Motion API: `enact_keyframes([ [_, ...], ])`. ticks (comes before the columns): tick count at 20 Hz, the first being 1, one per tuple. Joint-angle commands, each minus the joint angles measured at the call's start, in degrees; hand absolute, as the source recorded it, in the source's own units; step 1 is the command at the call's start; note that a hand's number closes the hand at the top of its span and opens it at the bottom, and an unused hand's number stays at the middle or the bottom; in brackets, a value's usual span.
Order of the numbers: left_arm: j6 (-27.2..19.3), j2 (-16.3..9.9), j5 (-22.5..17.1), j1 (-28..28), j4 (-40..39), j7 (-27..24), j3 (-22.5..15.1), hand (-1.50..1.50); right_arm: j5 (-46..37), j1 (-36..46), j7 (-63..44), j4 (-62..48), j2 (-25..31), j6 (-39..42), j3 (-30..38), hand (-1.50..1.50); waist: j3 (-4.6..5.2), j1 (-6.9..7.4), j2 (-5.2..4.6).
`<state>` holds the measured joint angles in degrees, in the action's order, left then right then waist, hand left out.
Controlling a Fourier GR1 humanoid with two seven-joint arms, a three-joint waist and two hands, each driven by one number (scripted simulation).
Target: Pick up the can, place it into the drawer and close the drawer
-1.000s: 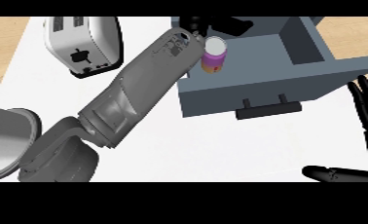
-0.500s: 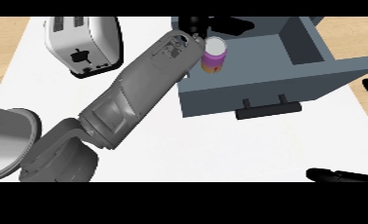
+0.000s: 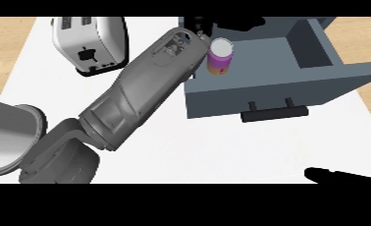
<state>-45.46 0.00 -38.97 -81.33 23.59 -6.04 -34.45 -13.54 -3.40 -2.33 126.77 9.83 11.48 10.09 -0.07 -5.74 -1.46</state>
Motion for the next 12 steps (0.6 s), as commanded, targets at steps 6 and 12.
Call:
enact_keyframes([
  [6, -2.3, 0.0, -1.7, -1.6, 0.2, -2.7, 0.2, -1.5, -19.2, 0.0, 4.9, -3.2, 4.5, -1.3, -7.3, -1.5, -0.01, 2.21, 0.41],
  [12, -3.0, 0.0, -1.9, -2.8, 1.5, 0.8, -0.3, -1.5, -34.7, 6.6, 2.1, -11.3, 4.8, -5.4, -14.6, -1.5, 0.04, 4.62, 0.91],
])
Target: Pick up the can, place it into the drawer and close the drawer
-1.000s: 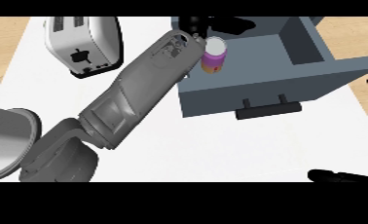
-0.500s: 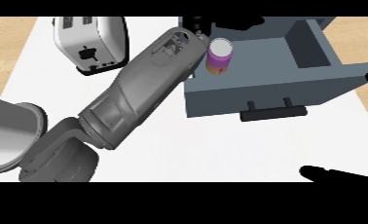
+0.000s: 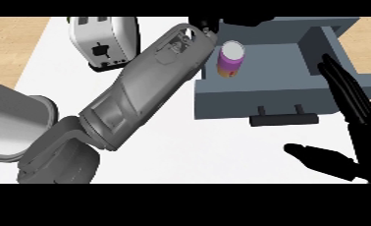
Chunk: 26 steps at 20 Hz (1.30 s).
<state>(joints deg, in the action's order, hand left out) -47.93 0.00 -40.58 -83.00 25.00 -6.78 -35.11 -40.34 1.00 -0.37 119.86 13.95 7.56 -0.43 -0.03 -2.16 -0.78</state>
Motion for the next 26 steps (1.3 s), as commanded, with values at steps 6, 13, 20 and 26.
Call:
enact_keyframes([
  [6, -0.4, -0.6, 2.2, 2.7, 3.8, 1.8, 0.6, -1.5, -18.5, 3.8, -0.1, -15.5, -0.5, -7.2, -6.8, -1.5, 0.03, 3.09, 0.89],
  [13, 1.0, -7.8, 4.8, 5.5, 9.7, 7.0, 0.4, -1.5, -19.1, 13.0, 2.9, -33.8, -4.7, -17.1, -2.8, -1.5, 0.0, 3.66, 0.83],
  [20, 0.0, -13.8, 7.0, 6.7, 21.4, 16.0, -2.1, -1.5, -21.6, 16.2, 8.1, -49.9, -4.5, -27.5, 0.7, -1.5, -0.07, 5.44, 1.03],
  [26, 3.0, -19.6, 6.9, 12.4, 27.1, 16.9, -1.2, -1.5, -25.8, 24.6, 6.1, -59.3, -4.5, -29.3, 2.1, -1.5, -0.02, 6.06, 0.57],
])
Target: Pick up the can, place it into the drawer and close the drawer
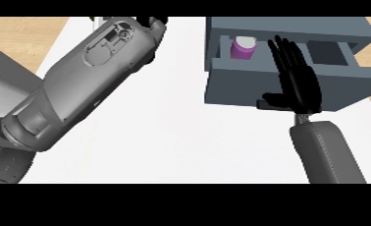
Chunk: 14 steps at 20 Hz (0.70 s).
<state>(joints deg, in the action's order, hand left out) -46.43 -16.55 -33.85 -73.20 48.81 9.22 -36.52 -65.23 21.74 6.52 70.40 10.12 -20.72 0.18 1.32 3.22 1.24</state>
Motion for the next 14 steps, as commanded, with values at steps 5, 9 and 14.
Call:
enact_keyframes([
  [5, 1.3, -6.6, 0.8, 3.3, 7.7, 5.1, 0.4, -1.5, -3.0, 9.7, -0.6, -18.2, -1.3, -7.6, 3.8, -1.5, -1.43, 0.61, -1.51],
  [9, 3.0, -10.6, 1.1, 5.9, 12.4, 7.0, 0.7, -1.5, -4.1, 11.4, -0.5, -23.4, -3.6, -15.0, 5.0, -1.5, -1.42, 0.58, -1.46],
  [14, 0.8, -10.2, 2.4, 12.8, 17.6, 6.2, -0.9, -1.5, -4.9, 21.3, -1.6, -33.5, -2.0, -16.3, 8.2, -1.5, -1.39, 1.77, -1.75],
])
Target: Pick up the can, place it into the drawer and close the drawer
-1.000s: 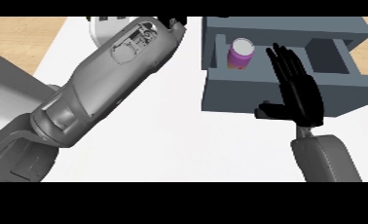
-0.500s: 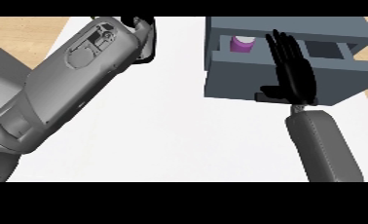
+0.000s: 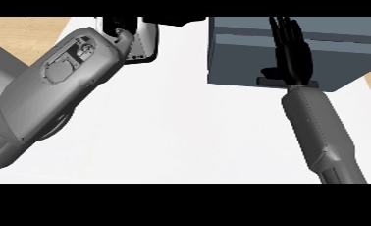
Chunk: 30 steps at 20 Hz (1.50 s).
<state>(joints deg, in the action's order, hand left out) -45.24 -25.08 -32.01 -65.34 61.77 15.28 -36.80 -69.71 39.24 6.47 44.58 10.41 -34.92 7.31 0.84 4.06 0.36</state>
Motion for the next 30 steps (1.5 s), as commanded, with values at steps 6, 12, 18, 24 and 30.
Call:
enact_keyframes([
  [6, 0.4, -3.3, 1.4, 7.4, 9.0, 0.6, 0.3, -1.5, -2.4, 13.6, -2.8, -19.4, -1.2, -7.0, 3.3, -1.5, -0.95, 1.47, -1.56],
  [12, 1.2, -4.7, 2.2, 11.1, 12.7, 0.0, 0.2, -1.5, -1.1, 19.7, -2.2, -24.6, 1.9, -7.0, 5.8, -1.5, -0.99, 2.46, -2.18],
  [18, -0.8, -5.1, 4.4, 15.7, 15.9, -1.5, 0.0, -1.5, 0.0, 23.1, -0.8, -28.2, 2.2, -7.1, 7.4, -1.5, -0.99, 1.91, -2.11],
  [24, 0.3, -6.8, 4.8, 20.6, 19.2, -2.4, 0.3, -1.5, 0.6, 25.0, 0.7, -30.2, 0.6, -7.1, 8.0, -1.5, -0.95, 1.77, -1.83],
  [30, 1.1, -6.3, 4.5, 18.2, 17.5, -1.6, 1.9, -1.5, 11.3, 27.2, 9.8, -27.1, -1.9, -4.5, 16.2, -1.5, -1.17, 1.27, -2.23],
])
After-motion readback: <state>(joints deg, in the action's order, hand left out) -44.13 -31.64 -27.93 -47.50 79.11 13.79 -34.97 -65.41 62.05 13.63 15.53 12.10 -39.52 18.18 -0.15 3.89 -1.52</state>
